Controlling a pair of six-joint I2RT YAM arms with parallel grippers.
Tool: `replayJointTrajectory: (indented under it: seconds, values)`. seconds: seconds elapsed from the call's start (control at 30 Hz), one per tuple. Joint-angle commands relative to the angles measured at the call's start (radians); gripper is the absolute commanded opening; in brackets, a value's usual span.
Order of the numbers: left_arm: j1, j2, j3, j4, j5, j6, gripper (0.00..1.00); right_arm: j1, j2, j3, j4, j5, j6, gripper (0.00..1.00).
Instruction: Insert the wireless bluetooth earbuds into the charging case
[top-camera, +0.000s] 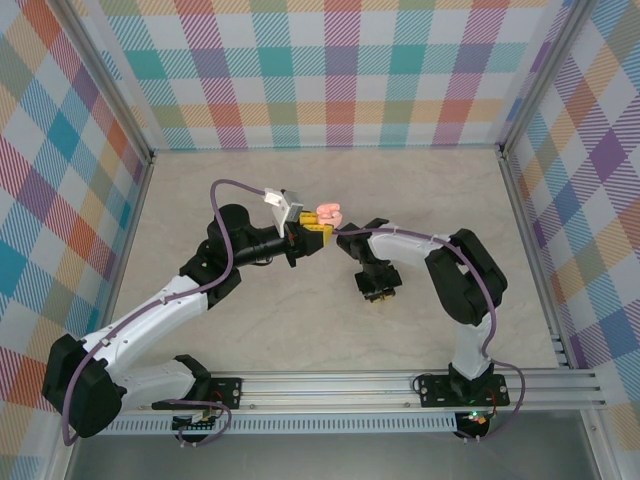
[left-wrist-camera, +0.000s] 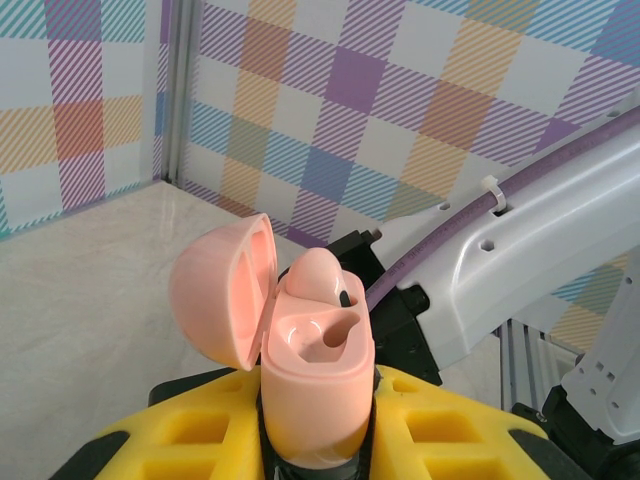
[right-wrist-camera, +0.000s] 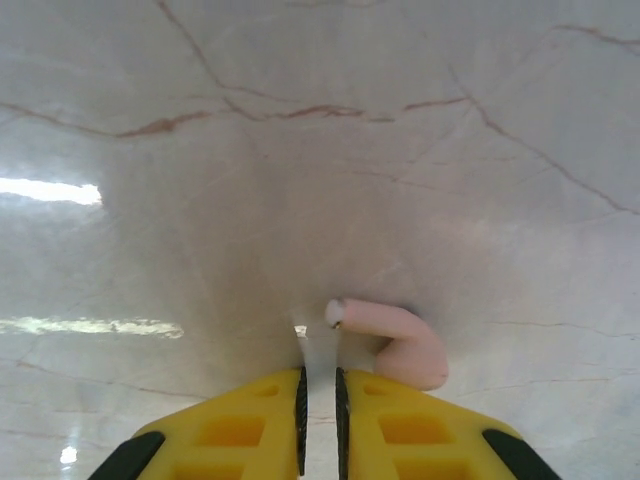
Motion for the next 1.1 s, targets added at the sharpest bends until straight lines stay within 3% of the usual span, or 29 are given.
replayJointTrajectory:
  seconds: [0.0, 0.2, 0.57, 0.9, 1.07]
  values:
    - [-0.015, -0.005, -0.002, 0.017, 0.01, 0.01, 0.25, -0.003, -0.011, 0.039, -0.024, 0.002, -0.014, 0.2]
    - [-0.015, -0.006, -0.002, 0.015, 0.013, 0.009, 0.25, -0.024, -0.133, 0.047, 0.043, -0.102, -0.026, 0.22]
    - [-0.015, -0.011, -0.002, 0.009, 0.013, 0.009, 0.25, -0.124, -0.1, 0.052, -0.042, 0.004, 0.016, 0.21]
    - [-0.015, -0.004, -0.002, 0.008, 0.012, 0.011, 0.25, -0.128, -0.147, -0.057, 0.024, -0.137, 0.028, 0.41]
    - [-0.015, -0.001, -0.003, 0.008, 0.01, 0.015, 0.25, -0.128, -0.123, -0.075, 0.037, -0.147, 0.034, 0.42]
